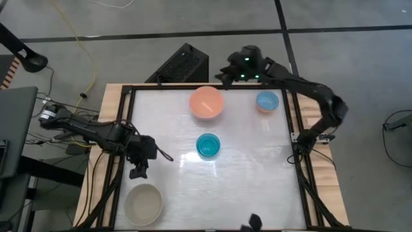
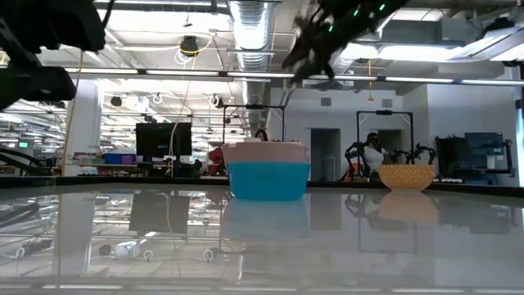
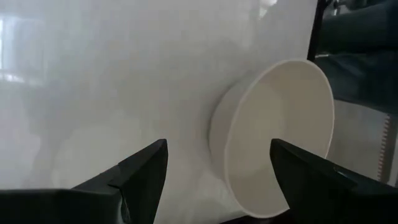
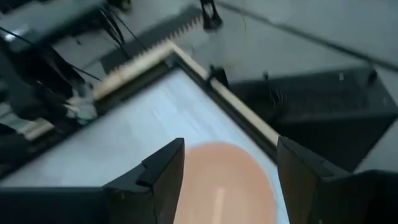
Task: Nest bowls inside each other
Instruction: Stack the beige bowl on top of the pink bowl
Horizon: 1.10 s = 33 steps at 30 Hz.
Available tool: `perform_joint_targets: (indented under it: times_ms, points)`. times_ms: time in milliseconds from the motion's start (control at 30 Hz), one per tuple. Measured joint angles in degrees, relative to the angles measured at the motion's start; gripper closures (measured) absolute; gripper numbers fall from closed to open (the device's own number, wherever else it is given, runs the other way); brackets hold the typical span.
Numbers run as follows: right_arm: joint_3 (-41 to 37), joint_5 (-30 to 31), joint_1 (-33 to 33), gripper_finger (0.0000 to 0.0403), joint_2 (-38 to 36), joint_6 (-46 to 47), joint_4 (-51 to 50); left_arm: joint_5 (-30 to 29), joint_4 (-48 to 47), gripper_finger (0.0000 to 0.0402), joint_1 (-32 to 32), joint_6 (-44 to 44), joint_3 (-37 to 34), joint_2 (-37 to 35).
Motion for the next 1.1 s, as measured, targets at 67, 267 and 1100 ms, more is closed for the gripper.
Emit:
perform_joint_targets:
  times_ms: [67, 267, 1100]
  points:
    - [0.0, 0.0, 1.2, 0.0187, -3.5, 0.2, 0.0, -0.6, 1.0, 0.013, -1.7, -1.2, 0.0, 0.7]
    - [0.0, 1.6, 7.0, 0.0196, -12.6, 1.4, 0.1, -1.6, 8.0, 0.013, -7.6, -5.5, -3.0, 6.2]
    - [0.0, 20.8, 29.3, 0.0198, -23.6, 4.5, -8.4, -2.7, 47.5, 0.0401, -1.9, -5.0, -5.1, 22.5]
